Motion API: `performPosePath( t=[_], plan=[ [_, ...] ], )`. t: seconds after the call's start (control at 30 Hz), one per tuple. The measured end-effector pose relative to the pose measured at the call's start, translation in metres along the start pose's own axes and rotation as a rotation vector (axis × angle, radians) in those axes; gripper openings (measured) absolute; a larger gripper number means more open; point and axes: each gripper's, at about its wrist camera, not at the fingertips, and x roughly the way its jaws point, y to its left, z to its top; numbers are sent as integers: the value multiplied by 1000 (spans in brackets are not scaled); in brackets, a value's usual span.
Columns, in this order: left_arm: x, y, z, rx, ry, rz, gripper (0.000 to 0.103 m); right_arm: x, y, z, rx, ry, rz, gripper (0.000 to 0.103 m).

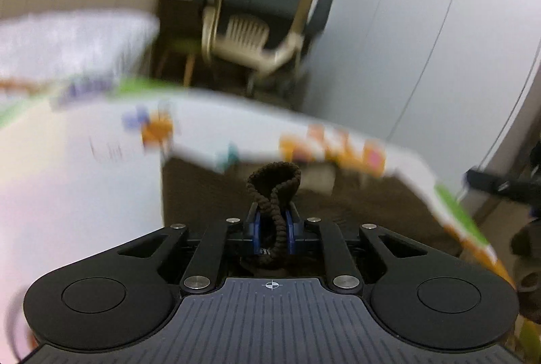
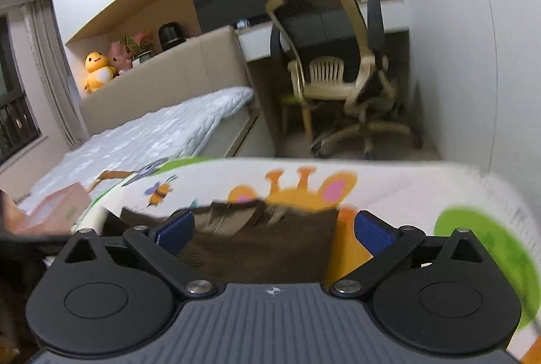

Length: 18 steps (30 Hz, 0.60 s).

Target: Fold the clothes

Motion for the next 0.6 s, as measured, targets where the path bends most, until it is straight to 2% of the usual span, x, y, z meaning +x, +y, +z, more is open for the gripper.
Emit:
performPosePath(
  t=[0.07, 0.13, 0.17, 0.27, 0.33, 0.4, 0.57, 0.6],
  plan=[
    [-15, -1, 5, 42, -60, 13, 16, 8, 12, 3, -123, -7, -58, 103],
    [-7, 2, -5, 71, -7, 48, 17, 31, 27, -2, -251, 71, -111, 103],
    [-4, 3, -11, 86, 19, 65, 18, 36, 28, -4, -263, 91, -115, 103],
    [7, 8, -26, 129, 98, 116, 41, 43, 26, -9, -257, 132, -110, 103],
    [10, 13, -31, 139, 119, 139, 64, 47, 25, -12, -253, 159, -107, 103],
    [8, 18, -28, 128, 122, 150, 69, 52, 24, -15, -249, 186, -104, 103],
    [10, 19, -24, 133, 134, 155, 70, 63, 21, -23, -238, 253, -95, 103],
    [11, 20, -24, 131, 136, 155, 70, 57, 23, -22, -229, 244, -59, 103]
  ],
)
